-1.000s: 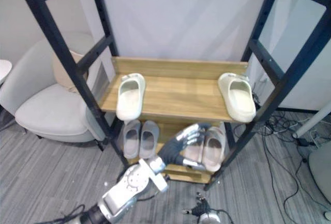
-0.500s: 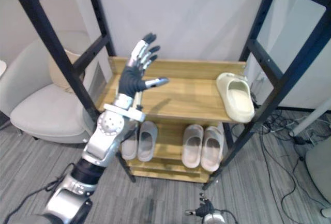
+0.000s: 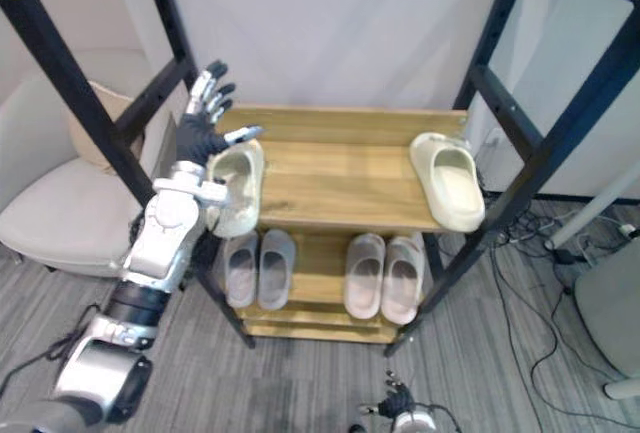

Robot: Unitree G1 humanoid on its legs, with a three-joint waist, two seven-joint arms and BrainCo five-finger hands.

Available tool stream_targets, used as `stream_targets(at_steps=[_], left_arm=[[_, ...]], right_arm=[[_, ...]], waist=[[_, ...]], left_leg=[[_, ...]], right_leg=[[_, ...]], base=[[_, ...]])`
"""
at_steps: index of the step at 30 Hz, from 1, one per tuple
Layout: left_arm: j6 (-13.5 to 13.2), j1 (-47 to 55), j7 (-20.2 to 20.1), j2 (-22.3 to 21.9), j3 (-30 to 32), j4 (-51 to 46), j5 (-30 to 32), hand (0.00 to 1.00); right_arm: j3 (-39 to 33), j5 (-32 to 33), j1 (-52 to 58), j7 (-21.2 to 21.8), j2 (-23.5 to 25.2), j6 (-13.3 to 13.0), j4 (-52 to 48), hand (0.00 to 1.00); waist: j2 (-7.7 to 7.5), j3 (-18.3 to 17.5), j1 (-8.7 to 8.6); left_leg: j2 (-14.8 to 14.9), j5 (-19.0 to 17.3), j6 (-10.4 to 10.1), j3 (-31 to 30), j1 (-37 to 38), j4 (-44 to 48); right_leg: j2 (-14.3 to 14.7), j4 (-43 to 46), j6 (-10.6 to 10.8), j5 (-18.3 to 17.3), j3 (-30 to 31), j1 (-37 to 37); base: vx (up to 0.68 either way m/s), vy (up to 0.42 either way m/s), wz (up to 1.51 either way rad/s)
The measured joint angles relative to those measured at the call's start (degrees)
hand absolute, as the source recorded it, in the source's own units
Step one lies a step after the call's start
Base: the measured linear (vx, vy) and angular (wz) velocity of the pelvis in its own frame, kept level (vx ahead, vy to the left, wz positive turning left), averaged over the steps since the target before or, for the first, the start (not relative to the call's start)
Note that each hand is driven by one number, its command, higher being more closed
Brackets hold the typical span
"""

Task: Organize the slippers on the shoe rack

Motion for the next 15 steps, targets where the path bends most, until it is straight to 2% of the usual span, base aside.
stream_targets(at_steps=[9, 15], left_arm=[[1.22, 0.00, 0.02, 4.12, 3.41, 4.88, -0.16, 0.00], [1.63, 0.00, -0.19, 5.87, 3.41, 5.85, 0.16, 0.00]], right_arm=[[-0.04, 1.84, 0.11, 0.06, 0.09, -0.01, -1.37, 0.00], [-0.15, 2.64, 1.46, 0.07, 0.47, -0.05, -3.44, 0.00]], waist=[[0.01, 1.82, -0.01], [0.09, 2.04, -0.07]], left_leg=[[0.00, 0.01, -0.01, 1.01, -0.82, -0.03], [-0.05, 0.00, -0.01, 1.51, -0.98, -0.12]], right_leg=[[0.48, -3.11, -0.04, 2.02, 0.79, 0.05], [0.57, -4.07, -0.03, 2.65, 1.21, 0.02]], base=[[-0.01, 0.002, -0.05], [0.00, 0.005, -0.04]])
